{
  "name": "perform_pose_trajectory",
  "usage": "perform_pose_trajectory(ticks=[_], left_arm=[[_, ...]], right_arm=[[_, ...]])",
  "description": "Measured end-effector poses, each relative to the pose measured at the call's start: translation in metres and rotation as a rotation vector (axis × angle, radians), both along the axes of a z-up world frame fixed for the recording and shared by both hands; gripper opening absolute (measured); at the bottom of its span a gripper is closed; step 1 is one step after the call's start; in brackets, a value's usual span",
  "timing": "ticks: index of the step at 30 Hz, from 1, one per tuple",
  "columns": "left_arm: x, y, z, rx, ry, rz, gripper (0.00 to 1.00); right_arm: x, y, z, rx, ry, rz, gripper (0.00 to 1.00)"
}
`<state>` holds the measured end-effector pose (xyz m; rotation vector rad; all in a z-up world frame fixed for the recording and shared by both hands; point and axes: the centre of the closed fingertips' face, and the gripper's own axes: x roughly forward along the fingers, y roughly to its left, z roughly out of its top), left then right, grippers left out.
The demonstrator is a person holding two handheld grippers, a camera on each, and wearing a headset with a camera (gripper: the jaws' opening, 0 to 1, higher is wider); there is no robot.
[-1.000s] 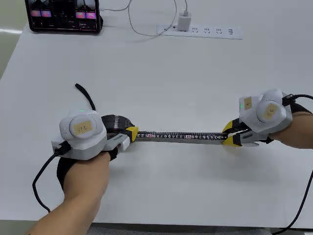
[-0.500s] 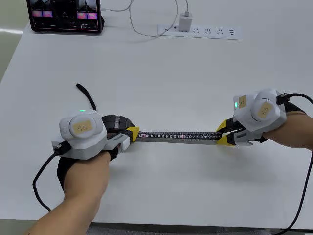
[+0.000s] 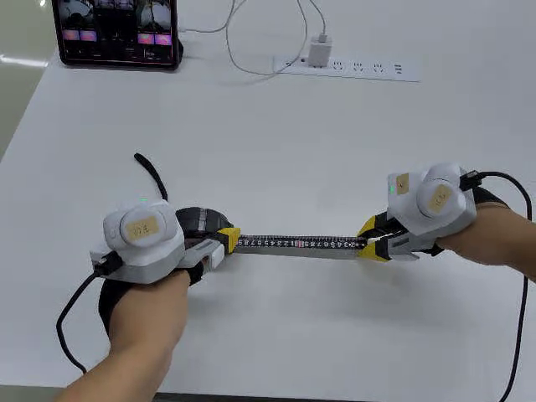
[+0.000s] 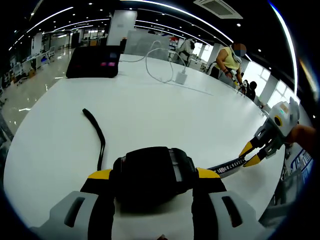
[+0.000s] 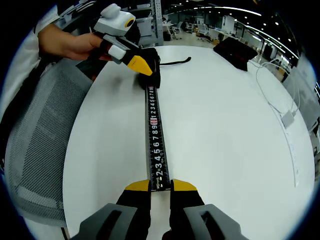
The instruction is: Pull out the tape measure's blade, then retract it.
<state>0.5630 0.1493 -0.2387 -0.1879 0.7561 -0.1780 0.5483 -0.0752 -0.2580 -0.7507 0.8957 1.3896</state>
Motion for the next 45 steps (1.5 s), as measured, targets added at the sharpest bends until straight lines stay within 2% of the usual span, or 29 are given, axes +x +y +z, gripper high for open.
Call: perform_pose_trajectory(ticks=[29,31,32,38,45], left_arm=[[0.0,0.002,-0.001,-0.022,0.002,0.012,0.58],[0.0,0.002,-0.001,-0.024,0.001,0.012,0.58],[0.0,0.002,-0.001,-0.024,0.001,0.011,0.58],[-0.001,0.001,0.0,-0.025,0.002,0.01,0.58],[-0.001,0.001,0.0,-0.028,0.001,0.012,0.58]], right_arm=[[0.005,0.016,-0.004,0.01,-0.004,0.0,0.09],[0.005,0.02,-0.003,0.022,-0.002,-0.002,0.09],[0.003,0.026,-0.001,0.047,0.01,-0.012,0.09],[0.002,0.042,-0.004,0.05,0.006,0.011,0.1],[0.003,0.05,-0.003,0.063,0.008,0.013,0.09]])
